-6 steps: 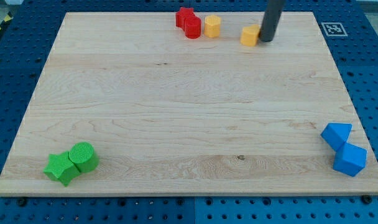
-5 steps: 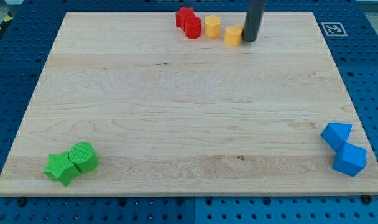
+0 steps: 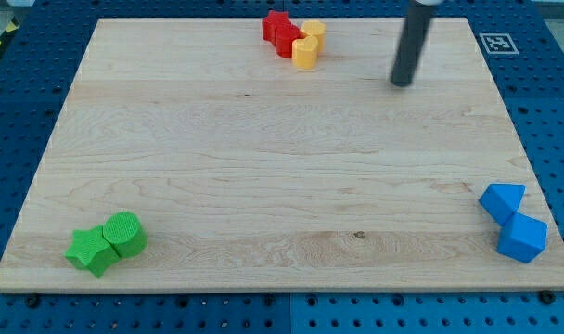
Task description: Separate the blue cube and blue triangle
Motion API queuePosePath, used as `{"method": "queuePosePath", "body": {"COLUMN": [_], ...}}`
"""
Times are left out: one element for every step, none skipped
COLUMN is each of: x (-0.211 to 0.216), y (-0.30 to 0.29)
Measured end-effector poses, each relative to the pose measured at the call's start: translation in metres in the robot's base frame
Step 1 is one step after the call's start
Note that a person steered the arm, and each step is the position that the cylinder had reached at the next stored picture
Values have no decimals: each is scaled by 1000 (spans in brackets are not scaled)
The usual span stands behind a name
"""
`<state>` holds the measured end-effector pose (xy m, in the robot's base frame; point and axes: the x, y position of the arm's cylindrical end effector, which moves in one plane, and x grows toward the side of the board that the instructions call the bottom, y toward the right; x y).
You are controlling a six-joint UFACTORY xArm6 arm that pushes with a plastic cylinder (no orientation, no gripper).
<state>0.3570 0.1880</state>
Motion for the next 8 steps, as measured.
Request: {"method": "queuePosePath", "body": {"x": [43,95,159,219,260,260,260,260], "y": [64,128,155,150,122,115,115,106]}}
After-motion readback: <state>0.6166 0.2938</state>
